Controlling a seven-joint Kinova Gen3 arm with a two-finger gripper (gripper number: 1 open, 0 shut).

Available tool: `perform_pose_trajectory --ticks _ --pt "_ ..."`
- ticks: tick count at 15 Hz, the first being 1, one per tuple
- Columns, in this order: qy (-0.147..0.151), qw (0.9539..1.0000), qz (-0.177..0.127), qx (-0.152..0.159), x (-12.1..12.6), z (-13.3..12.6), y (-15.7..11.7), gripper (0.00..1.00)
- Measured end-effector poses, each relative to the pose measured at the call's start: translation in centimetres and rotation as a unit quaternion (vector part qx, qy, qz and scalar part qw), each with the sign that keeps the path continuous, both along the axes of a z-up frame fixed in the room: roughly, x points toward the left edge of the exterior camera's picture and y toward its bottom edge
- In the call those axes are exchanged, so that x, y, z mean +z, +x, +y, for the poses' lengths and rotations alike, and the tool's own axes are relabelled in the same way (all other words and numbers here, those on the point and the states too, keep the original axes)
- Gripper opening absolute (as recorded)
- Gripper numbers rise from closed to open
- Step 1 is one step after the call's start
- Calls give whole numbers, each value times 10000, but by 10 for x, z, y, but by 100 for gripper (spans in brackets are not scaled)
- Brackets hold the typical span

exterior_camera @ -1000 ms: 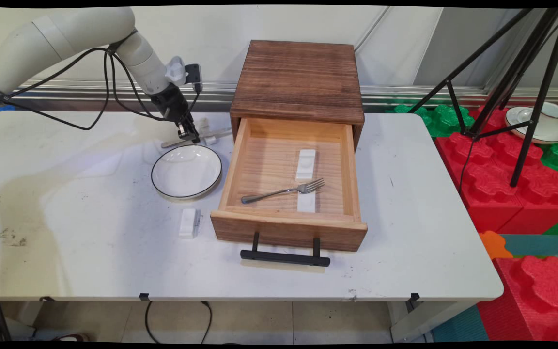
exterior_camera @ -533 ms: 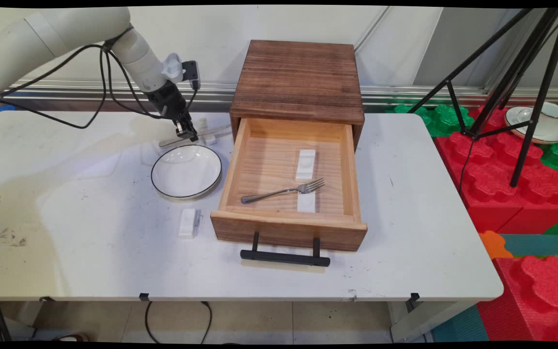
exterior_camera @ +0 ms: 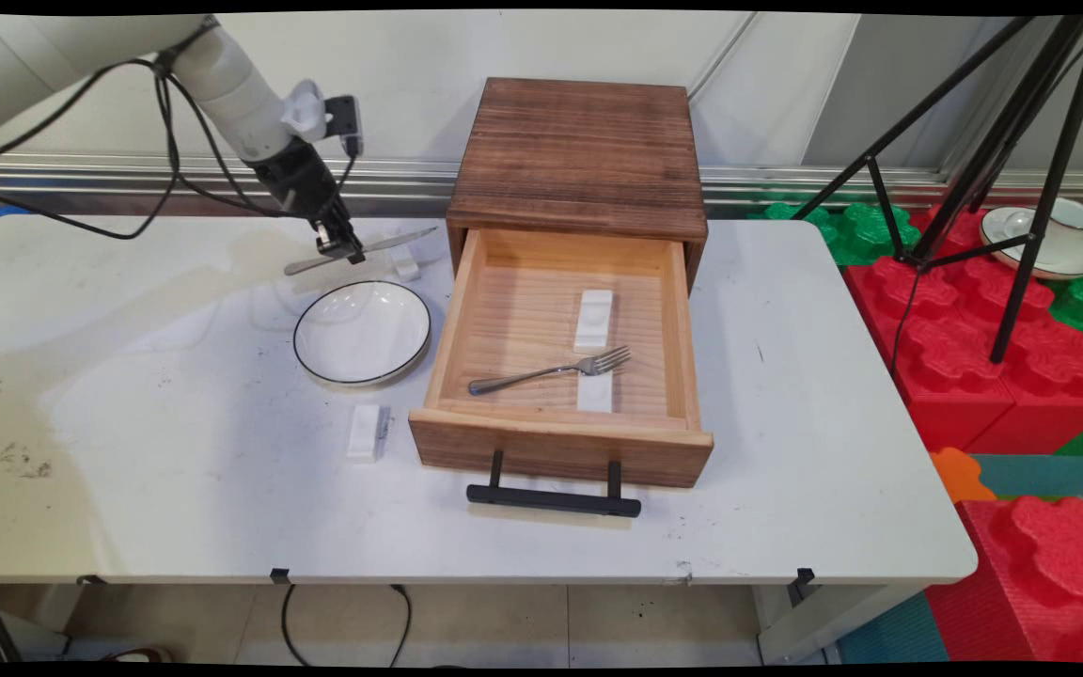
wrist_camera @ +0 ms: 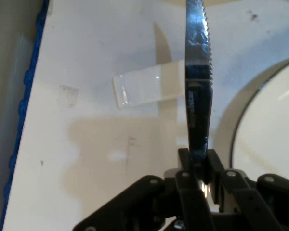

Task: Place the picked object into the drawer

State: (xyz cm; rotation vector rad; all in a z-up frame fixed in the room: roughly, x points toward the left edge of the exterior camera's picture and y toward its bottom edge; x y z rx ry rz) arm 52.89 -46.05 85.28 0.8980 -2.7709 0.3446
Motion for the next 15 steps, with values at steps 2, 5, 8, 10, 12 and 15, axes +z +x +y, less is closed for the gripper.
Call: perform_pose_trajectory --ticks 2,5,8,10,12,15 --pt "-39 10000 37 -24 13 12 1 0" --pt "-119 9998 128 -81 35 29 0 0" --pt "-187 9995 216 -153 54 43 -1 0" --pt "-229 9990 302 -245 70 55 -3 0" --pt "-259 9984 377 -325 82 64 -4 0" --pt "-336 9967 563 -480 104 80 -10 0"
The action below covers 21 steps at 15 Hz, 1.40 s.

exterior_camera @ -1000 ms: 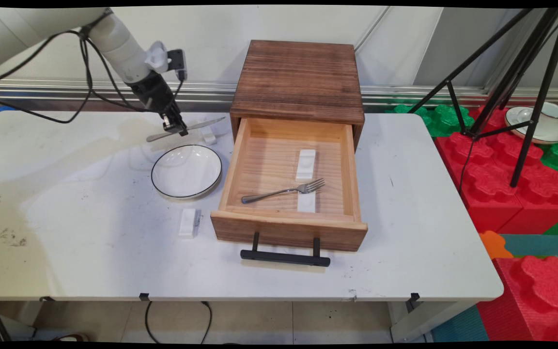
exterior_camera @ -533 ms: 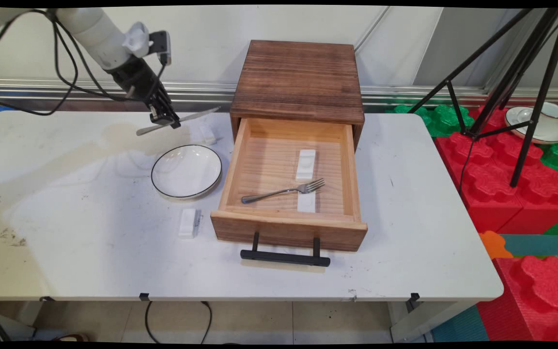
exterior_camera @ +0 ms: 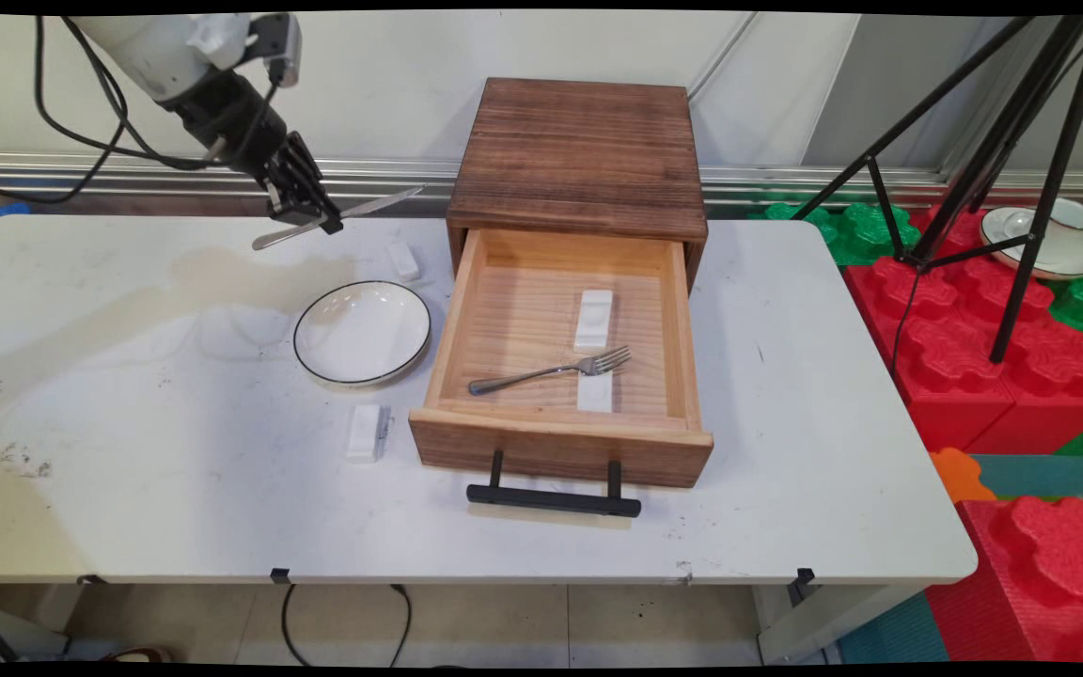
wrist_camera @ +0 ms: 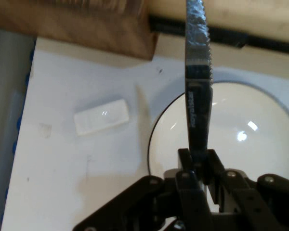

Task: Place the picked object into the drawer

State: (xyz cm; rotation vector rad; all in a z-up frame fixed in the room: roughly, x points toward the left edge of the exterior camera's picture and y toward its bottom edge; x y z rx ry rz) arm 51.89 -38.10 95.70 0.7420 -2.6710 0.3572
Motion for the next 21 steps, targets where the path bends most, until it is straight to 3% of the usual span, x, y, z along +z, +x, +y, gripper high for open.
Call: perform_pose_trajectory --ticks 7,12,21 --pt "-168 9981 543 -243 41 21 -21 0" --pt "-277 9942 949 -433 62 24 -48 0" --pt "-349 9893 1302 -551 51 -1 -111 0"
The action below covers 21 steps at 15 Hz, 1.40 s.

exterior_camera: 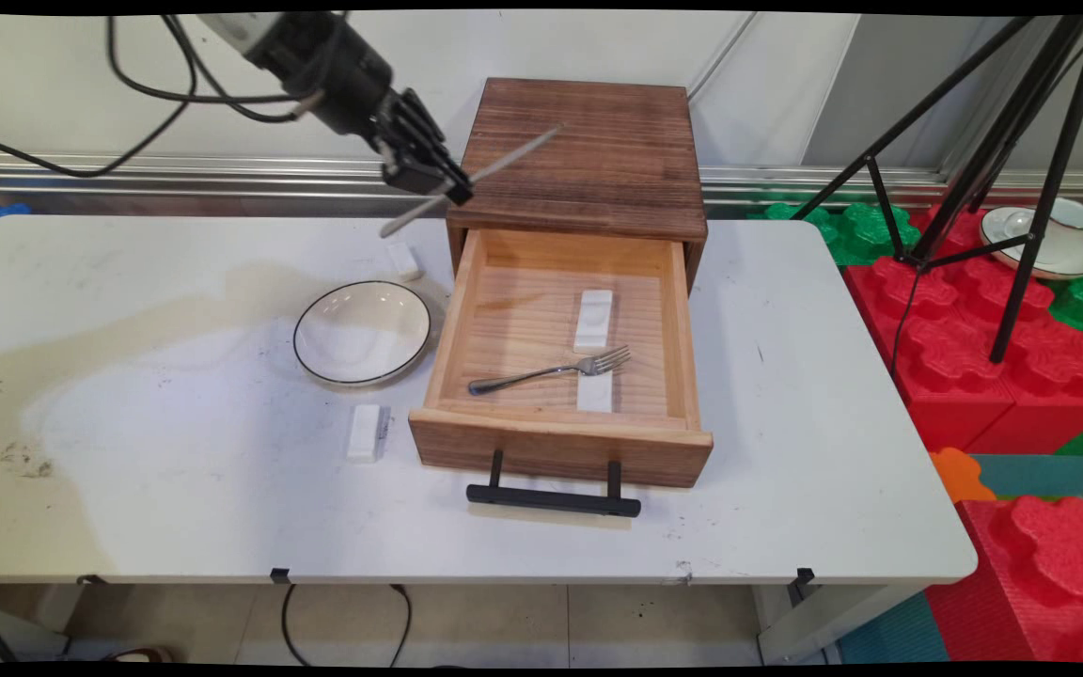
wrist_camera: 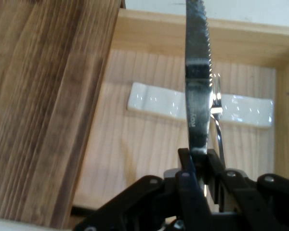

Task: Place the picked object into the drawer

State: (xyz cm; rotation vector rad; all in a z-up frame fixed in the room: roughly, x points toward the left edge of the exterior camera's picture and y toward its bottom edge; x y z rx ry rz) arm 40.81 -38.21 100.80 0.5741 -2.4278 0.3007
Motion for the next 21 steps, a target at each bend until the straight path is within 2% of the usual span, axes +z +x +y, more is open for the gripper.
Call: perform_pose_trajectory --ticks 2,8,13,21 --pt "-4 10000 8 -6 -6 -5 -9 0" --pt "23 10000 -74 -19 -45 -32 -57 0" --pt "91 9998 -166 44 -73 -50 -82 0" --pt "254 9991 -335 68 -122 -68 -105 0"
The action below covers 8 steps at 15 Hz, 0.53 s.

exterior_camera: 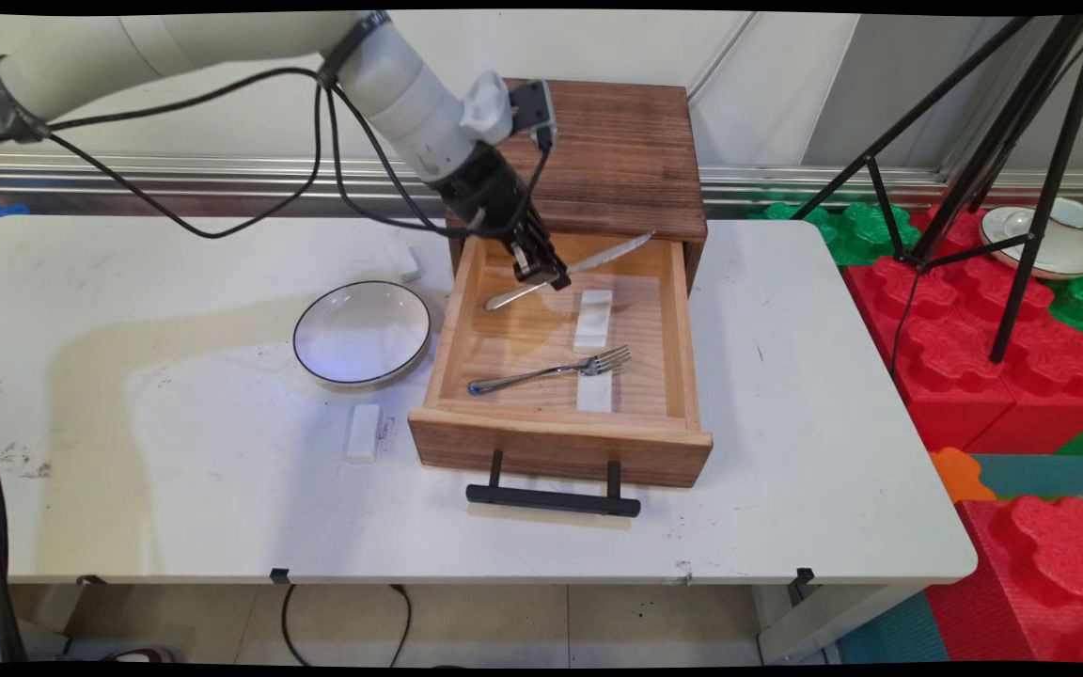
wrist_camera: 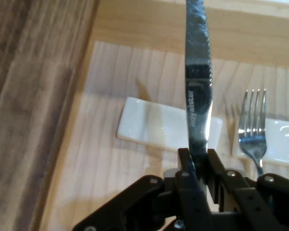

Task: Place the picked object into the drawer

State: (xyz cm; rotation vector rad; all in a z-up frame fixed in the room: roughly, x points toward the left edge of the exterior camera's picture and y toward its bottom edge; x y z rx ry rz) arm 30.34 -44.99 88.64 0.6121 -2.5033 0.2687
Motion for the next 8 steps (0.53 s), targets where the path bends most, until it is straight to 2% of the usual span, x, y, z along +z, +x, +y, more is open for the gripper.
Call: perform_pose_trajectory --ticks 8 --pt "104 9996 -238 -126 -39 -7 -7 0"
